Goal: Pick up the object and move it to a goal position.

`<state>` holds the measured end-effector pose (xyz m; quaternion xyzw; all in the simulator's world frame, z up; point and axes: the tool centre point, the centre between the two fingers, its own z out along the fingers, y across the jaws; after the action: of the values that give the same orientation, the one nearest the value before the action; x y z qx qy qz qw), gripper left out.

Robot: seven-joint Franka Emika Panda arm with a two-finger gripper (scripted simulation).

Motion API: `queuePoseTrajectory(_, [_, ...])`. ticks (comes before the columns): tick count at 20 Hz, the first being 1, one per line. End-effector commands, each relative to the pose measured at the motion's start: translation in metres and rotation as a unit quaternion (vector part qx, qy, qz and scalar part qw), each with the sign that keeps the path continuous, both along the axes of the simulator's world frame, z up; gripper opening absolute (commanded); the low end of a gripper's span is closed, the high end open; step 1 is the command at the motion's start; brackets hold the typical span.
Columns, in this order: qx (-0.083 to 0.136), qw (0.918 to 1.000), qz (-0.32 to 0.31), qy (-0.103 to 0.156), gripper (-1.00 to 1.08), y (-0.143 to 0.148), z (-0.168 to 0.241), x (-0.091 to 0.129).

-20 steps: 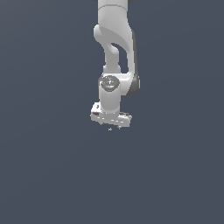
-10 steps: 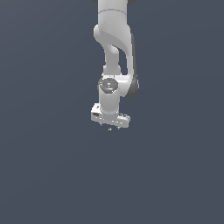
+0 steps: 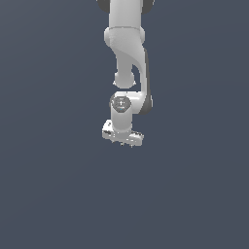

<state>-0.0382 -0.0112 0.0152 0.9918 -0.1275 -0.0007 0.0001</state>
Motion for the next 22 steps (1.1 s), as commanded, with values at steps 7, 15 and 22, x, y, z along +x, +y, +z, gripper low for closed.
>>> queuePoseTrajectory(7, [0.000,1.0000,0.000,-0.001,-1.00,0.000,-0.006,0.001])
queuePoseTrajectory(15, [0.000,1.0000,-0.001,0.000,-1.00,0.000,-0.006,0.001])
queuePoseTrajectory(22, [0.000,1.0000,-0.001,0.000,-1.00,-0.007,-0.006,0.011])
